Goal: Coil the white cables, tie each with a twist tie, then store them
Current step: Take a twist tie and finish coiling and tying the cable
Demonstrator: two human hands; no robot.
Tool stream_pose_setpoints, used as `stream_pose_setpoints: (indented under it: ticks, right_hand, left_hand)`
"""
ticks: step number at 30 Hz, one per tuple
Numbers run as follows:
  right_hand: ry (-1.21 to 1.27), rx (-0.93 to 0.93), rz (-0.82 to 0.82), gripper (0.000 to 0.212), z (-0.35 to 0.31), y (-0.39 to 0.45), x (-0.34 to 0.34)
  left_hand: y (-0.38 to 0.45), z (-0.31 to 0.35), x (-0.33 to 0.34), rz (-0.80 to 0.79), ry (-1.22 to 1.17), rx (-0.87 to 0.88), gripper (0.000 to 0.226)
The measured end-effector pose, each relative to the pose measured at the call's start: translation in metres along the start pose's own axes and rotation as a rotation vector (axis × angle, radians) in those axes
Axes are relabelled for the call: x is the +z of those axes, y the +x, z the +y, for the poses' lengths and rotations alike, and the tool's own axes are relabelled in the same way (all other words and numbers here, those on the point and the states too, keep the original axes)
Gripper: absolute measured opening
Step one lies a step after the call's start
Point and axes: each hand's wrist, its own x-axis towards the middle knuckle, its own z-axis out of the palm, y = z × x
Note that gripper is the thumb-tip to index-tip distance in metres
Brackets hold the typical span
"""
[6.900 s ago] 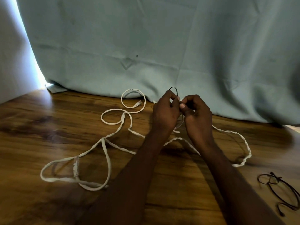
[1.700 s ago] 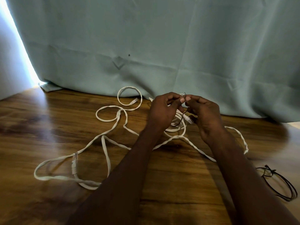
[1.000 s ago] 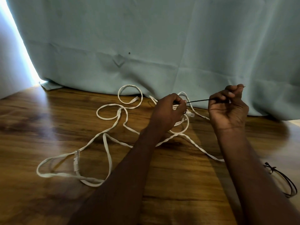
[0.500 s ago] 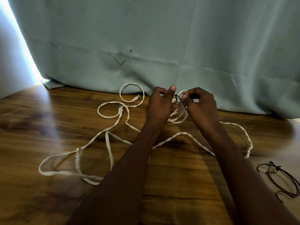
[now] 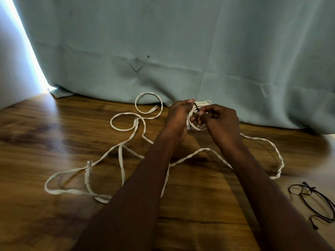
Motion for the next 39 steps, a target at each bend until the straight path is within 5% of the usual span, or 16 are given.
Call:
stream_pose_setpoints:
  ticks: [6,9,12,17,23,31,39]
  right_hand:
    - [0.025,-0.012,-0.031,0.013,-0.004,-0.005,0.001]
    - [0.034,-0.031,-0.032,0.016,-0.004,-0.005,-0.001]
    - [0.085,-0.037,-0.007,0.019,-0.004,-0.005,-0.002]
    - [0.191,0.077,0.081,0.017,-0.004,-0.002,-0.004]
    - [-0.054,0.050,0.043,0.014,-0.008,-0.003,-0.002]
    - [-0.150,0.014,-0.032,0.018,-0.017,-0.002,0.006]
    - [-0.168,-0.002,0.060,0.016,-0.007,-0.004,-0.004]
  left_hand:
    - [0.002,-0.002,0.000,-0.039,0.035,0.043,0.033]
    - [-0.002,0.004,-0.002,-0.112,-0.015,0.000,0.014]
    - [-0.004,0.004,-0.003,-0.129,-0.016,0.001,0.021]
    - [-0.006,-0.001,-0.003,-0.091,0.280,0.181,0.020]
    - [-0.003,-0.008,-0.003,0.011,0.419,0.303,0.016]
    - [0.004,-0.004,-0.008,0.105,0.235,0.159,0.027]
    - [0.005,-0.006,-0.014,-0.037,0.282,0.052,0.012]
